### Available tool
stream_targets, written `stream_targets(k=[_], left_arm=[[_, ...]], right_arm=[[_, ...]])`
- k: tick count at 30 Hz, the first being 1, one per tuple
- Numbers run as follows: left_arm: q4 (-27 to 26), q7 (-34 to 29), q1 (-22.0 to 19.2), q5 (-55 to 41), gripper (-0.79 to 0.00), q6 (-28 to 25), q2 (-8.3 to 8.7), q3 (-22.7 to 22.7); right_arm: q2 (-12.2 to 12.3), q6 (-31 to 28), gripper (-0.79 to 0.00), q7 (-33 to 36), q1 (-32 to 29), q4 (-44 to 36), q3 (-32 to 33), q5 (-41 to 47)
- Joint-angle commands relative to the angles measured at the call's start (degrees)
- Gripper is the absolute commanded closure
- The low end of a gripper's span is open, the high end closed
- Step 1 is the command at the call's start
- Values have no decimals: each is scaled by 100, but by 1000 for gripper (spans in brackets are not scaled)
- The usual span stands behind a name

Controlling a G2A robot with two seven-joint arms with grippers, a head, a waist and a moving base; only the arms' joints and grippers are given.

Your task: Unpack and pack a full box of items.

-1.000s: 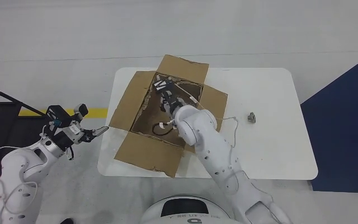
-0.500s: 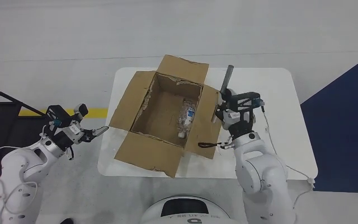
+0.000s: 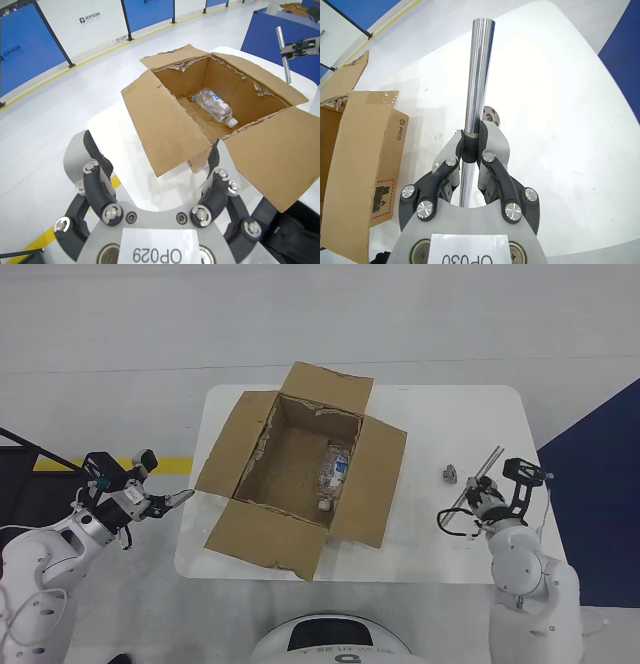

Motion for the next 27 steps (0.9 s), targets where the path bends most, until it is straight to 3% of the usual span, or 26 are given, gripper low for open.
stream_targets(k=[1, 6, 14, 27], left_arm=[[0, 0, 0, 0, -785, 0, 0, 0], [0, 0, 0, 0, -785, 0, 0, 0], [0, 0, 0, 0, -785, 0, 0, 0], [0, 0, 0, 0, -785, 0, 0, 0]], right_arm=[[58, -48, 0, 450, 335, 531, 248, 218], [203, -367, 0, 960, 1087, 1631, 588, 511], [351, -225, 0, 1311, 1714, 2433, 634, 404], [503, -169, 0, 1406, 1956, 2956, 546, 494]])
